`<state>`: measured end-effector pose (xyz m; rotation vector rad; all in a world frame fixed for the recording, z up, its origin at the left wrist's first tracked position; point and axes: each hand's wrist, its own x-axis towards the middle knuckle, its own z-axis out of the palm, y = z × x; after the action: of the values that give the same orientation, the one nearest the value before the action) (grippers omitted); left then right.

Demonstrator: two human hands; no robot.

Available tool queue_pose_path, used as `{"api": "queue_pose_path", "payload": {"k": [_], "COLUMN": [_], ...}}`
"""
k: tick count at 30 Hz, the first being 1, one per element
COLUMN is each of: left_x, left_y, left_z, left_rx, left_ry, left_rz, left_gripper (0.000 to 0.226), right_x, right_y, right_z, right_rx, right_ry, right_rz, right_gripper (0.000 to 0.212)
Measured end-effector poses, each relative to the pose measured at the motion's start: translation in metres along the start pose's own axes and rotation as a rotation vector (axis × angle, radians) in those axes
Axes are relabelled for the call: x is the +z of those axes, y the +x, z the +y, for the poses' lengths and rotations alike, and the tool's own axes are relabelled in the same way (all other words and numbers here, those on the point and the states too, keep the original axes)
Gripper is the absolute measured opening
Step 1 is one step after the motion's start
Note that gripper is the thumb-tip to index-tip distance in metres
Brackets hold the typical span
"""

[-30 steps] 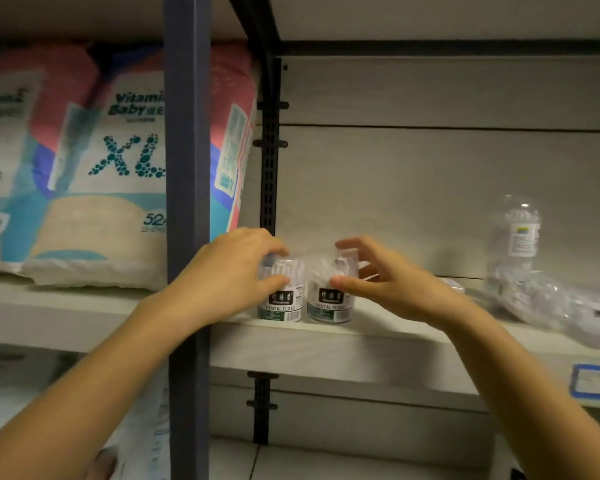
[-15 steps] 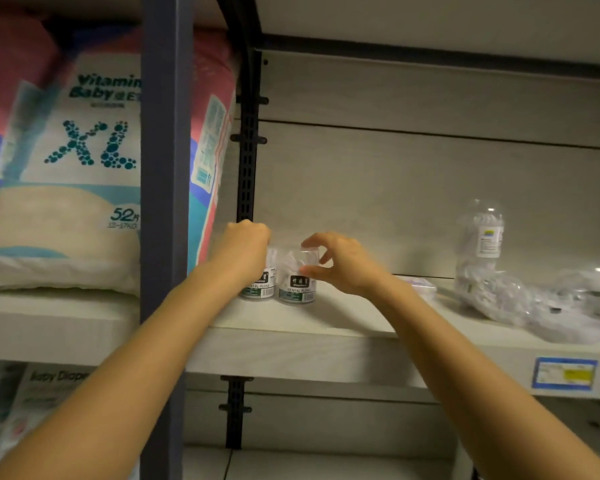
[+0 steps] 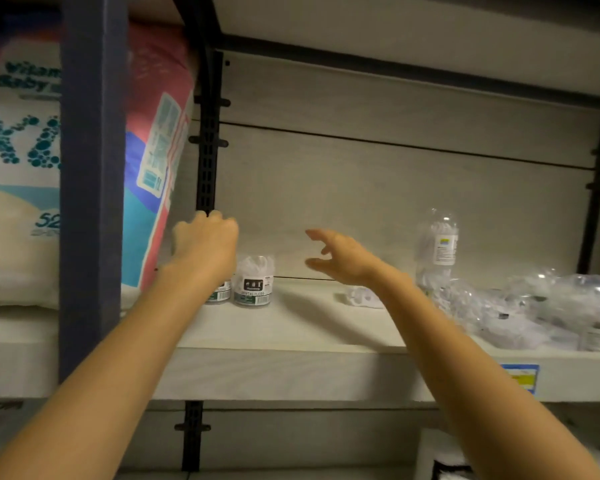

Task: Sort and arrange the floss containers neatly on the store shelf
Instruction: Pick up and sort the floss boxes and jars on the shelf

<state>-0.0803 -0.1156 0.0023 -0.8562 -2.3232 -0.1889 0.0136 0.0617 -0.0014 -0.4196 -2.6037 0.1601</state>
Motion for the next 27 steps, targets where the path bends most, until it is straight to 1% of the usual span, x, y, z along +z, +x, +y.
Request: {"api": "queue_pose_path", "payload": {"k": [1,3,5,6,8,10,11,13,14,16,18,19,21,22,23,24,27], "left_x": [-0.002,-0.004,-0.003,-0.002,0.005,0.012,0.015,0.017,0.017,0.015,0.011,0.009,0.001,-0.004,-0.008,-0.011,-0.019], "left_y": [-0.002,-0.007,-0.011,-0.011,-0.010,-0.009,-0.009,-0.010,-0.010,-0.013,-0.017,-0.021,-0.035,-0.044,-0.053,-0.063,-0.085], "left_z": [0.005,0.018,0.032,0.039,0.049,0.053,0.053,0.052,0.050,0.048,0.047,0.047,0.046,0.046,0.046,0.045,0.043], "left_rx": [0.023,0.073,0.156,0.206,0.281,0.290,0.278,0.253,0.243,0.222,0.188,0.164,0.112,0.103,0.110,0.128,0.174], "left_ry": [-0.057,-0.294,-0.559,-0.632,-0.668,-0.657,-0.661,-0.695,-0.709,-0.743,-0.816,-0.904,-1.205,-1.362,-1.455,-1.492,-1.603], "left_rz": [0.059,0.116,0.068,0.022,-0.052,-0.105,-0.129,-0.157,-0.161,-0.149,-0.132,-0.147,-0.259,-0.322,-0.362,-0.378,-0.359], "left_gripper": [0.033,0.029,0.020,0.018,0.016,0.016,0.016,0.016,0.017,0.022,0.030,0.035,0.045,0.048,0.052,0.052,0.033], "right_x": [-0.009,-0.021,-0.023,-0.021,-0.015,-0.009,-0.007,-0.005,-0.006,-0.014,-0.025,-0.030,-0.038,-0.040,-0.041,-0.041,-0.037], "right_y": [-0.003,-0.009,-0.014,-0.015,-0.013,-0.007,-0.004,-0.002,-0.003,-0.010,-0.030,-0.045,-0.081,-0.098,-0.114,-0.126,-0.147], "right_z": [0.018,0.051,0.074,0.083,0.095,0.100,0.100,0.095,0.091,0.082,0.071,0.063,0.043,0.033,0.022,0.013,-0.004], "right_rx": [0.064,0.192,0.282,0.310,0.332,0.313,0.299,0.281,0.275,0.207,0.065,-0.027,-0.222,-0.301,-0.356,-0.388,-0.421], "right_ry": [-0.030,-0.085,-0.173,-0.238,-0.363,-0.434,-0.452,-0.445,-0.430,-0.380,-0.274,-0.209,-0.063,-0.007,0.018,0.023,0.019], "right_rz": [-0.018,-0.123,-0.266,-0.325,-0.435,-0.510,-0.520,-0.513,-0.501,-0.412,-0.184,-0.046,0.176,0.237,0.276,0.301,0.344], "right_gripper": [0.059,0.059,0.058,0.057,0.046,0.031,0.027,0.030,0.038,0.054,0.062,0.063,0.064,0.063,0.063,0.063,0.060]}}
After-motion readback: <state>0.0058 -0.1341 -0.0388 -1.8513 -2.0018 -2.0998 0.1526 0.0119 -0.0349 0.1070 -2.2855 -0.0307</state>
